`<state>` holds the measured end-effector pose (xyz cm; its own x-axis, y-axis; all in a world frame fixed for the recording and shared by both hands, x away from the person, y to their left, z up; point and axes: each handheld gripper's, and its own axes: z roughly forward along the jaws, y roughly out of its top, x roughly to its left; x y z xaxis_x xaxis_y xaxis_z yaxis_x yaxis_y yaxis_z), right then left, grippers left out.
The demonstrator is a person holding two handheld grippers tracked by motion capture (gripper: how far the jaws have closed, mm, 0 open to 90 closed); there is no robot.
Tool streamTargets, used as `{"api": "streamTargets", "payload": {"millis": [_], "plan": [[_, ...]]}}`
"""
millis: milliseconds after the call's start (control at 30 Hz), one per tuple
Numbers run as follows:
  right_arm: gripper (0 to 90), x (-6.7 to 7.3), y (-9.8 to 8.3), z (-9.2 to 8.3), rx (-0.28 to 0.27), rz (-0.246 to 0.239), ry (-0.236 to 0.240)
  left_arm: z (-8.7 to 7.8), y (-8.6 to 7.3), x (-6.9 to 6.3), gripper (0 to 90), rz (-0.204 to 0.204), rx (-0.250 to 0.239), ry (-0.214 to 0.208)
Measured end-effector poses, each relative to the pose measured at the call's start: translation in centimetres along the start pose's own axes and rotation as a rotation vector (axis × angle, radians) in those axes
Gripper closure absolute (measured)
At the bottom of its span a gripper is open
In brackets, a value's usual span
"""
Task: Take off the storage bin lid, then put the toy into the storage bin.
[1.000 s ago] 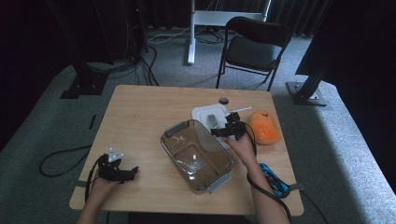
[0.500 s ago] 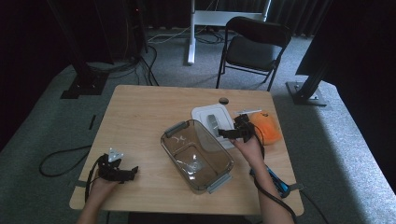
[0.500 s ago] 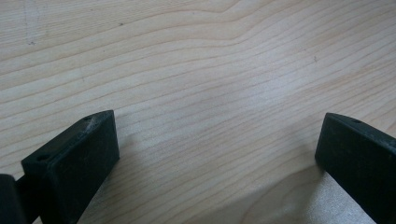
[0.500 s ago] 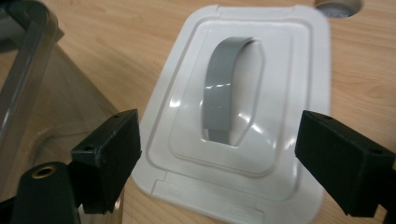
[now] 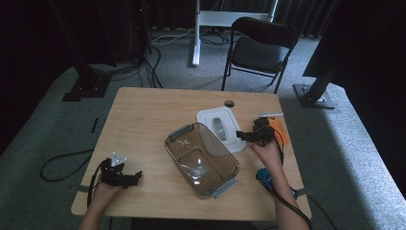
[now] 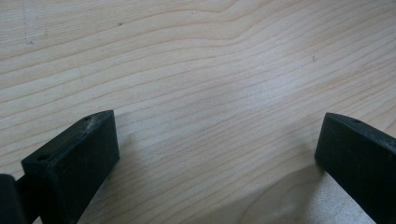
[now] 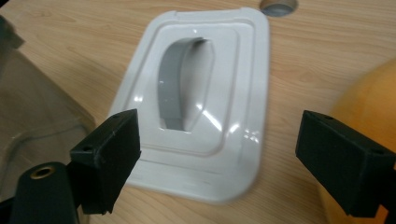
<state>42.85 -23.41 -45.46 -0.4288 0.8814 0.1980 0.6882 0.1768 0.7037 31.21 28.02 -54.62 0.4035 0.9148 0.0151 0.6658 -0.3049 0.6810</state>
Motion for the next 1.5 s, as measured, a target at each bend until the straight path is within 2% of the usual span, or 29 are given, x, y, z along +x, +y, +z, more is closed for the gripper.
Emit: {"api": "streamTargets", "payload": {"millis": [167,200,267,633,1033,1500], "plan": [[13.7,-1.4,-0.4,-0.8,-0.01,0.017,-0.041,0.0,0.0,0.0,0.1,-0.002,0.0,0.002],[13.7,-1.6,-0.4,-0.9,-0.009,0.019,-0.037,0.0,0.0,0.0,0.1,-0.003,0.001,0.002],[13.7,-2.0,-0.5,-1.2,-0.013,0.025,-0.066,0.0,0.0,0.0,0.1,-0.003,0.001,0.002],[14.0,-4.8,-0.8,-3.1,-0.056,0.083,-0.126,0.0,0.0,0.0,0.1,-0.003,0.001,0.003],[14.0,-6.7,-0.7,-3.9,-0.061,0.122,-0.146,0.0,0.0,0.0,0.1,-0.003,0.001,0.003],[14.0,-9.0,-0.5,-4.7,-0.057,0.162,-0.203,0.0,0.0,-0.1,0.1,-0.008,0.0,0.006]]}}
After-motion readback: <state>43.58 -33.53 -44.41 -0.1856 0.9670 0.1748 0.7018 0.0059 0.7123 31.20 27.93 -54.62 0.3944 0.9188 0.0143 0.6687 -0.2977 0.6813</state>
